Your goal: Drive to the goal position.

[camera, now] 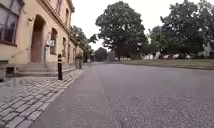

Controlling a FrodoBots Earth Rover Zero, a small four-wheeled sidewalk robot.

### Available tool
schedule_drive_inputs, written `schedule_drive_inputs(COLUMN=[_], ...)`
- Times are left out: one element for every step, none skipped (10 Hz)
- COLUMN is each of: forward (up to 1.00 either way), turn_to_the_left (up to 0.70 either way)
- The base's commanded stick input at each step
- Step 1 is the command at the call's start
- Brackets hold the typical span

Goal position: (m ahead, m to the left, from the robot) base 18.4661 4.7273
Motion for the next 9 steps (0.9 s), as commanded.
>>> schedule_drive_inputs(forward=[0.7, 0.7, 0.7, 0.7, 0.7, 0.7, 0.7, 0.7, 0.7], turn_to_the_left=[0.04, 0.04, 0.04, 0.04, 0.04, 0.04, 0.04, 0.04, 0.04])
